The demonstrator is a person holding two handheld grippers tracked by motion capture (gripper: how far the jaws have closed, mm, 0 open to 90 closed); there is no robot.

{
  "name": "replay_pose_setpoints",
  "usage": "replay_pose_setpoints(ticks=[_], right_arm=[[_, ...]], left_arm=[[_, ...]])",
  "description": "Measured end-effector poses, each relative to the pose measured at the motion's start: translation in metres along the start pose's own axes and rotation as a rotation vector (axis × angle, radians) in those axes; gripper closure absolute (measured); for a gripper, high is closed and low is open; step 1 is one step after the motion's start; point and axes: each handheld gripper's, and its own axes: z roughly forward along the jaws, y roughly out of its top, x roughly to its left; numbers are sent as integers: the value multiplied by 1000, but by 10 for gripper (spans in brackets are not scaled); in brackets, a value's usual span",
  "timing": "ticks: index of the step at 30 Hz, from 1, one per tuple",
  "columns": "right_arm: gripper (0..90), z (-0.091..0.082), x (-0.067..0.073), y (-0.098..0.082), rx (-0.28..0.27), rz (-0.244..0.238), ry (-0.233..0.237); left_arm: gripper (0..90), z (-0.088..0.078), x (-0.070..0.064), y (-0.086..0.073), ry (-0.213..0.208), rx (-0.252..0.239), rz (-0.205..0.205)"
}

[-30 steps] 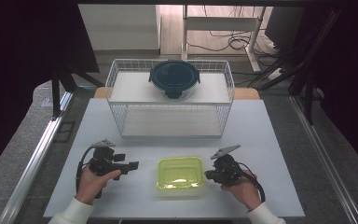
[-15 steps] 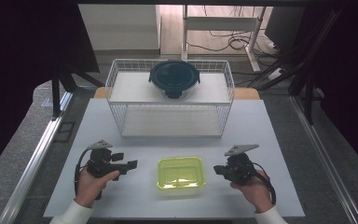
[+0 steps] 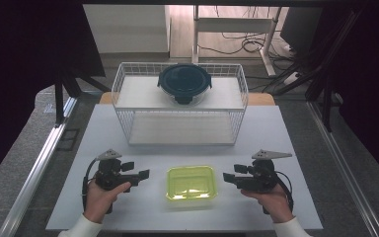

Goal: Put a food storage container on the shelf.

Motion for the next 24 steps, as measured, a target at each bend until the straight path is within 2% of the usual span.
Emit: replay_pose_setpoints(ticks=[4,6,11,12,14,19,20,24], right_arm=[[267,-1,-3,-1,-18,23,14],[266,1,-3,-1,-9,10,28],[264,10,-1,-3,20,2,28],[274,12,0,-4,40,3,24],[278,14,0,-5,45,15,26],[281,18,3,-6,56,21,9],[283,21,7,-8,74,28,7],[336,25,10,-11,82,22,1]], left_arm=[[212,2,-6,-1,-15,12,3],[208,1,-10,-2,-33,8,-17],[216,2,-10,-2,-41,19,-33],[221,5,-10,-2,-55,24,-48],[224,8,-10,-2,-73,30,-66],[233,16,-12,-3,-93,57,-82],[234,20,-14,-2,-108,67,-101],[250,28,-16,-5,-136,99,-115]])
